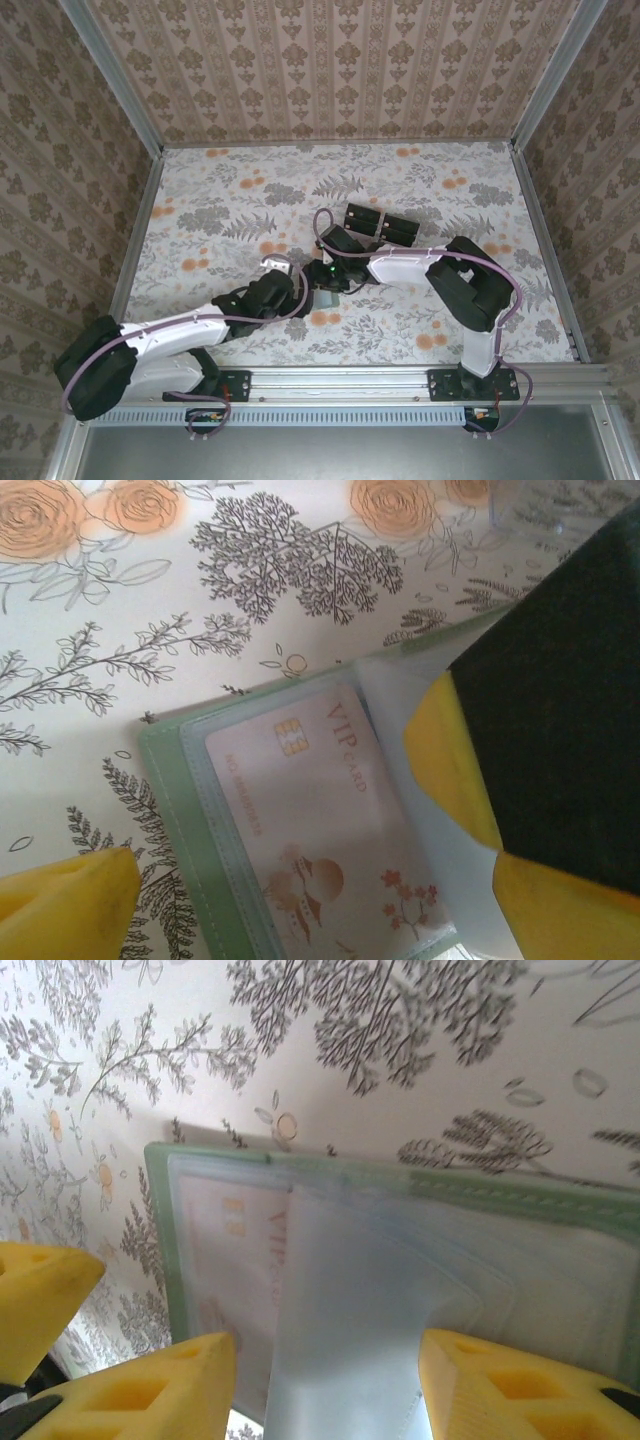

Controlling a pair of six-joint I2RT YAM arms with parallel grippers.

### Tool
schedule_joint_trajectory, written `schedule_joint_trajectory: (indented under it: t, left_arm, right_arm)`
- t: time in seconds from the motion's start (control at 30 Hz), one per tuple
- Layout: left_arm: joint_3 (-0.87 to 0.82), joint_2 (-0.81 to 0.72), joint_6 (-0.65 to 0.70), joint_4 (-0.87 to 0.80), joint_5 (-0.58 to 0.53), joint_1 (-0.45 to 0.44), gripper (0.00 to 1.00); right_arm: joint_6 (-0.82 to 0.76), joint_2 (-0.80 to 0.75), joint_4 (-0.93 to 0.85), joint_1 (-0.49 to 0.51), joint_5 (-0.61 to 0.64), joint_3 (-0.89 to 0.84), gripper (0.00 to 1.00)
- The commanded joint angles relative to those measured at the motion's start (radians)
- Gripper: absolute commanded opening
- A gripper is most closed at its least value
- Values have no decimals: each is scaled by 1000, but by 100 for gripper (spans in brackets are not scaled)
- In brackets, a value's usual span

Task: Put the credit cards into the card holder
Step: Flip over the card slot on the card holder.

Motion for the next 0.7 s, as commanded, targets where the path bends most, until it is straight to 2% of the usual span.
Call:
schedule_joint_trajectory:
  t: [0.0, 0.23, 0.67]
  left_arm:
    - [6, -13, 35, 9, 5, -11, 100]
    - [-44, -128, 13, -39, -31, -18, 100]
    - [-37, -72, 64, 39, 22, -19, 100]
  right_arm:
    - [26, 14, 13, 6, -38, 1, 53]
    - [28, 17, 17, 6, -40, -2, 53]
    - [47, 27, 30, 7, -47, -3, 53]
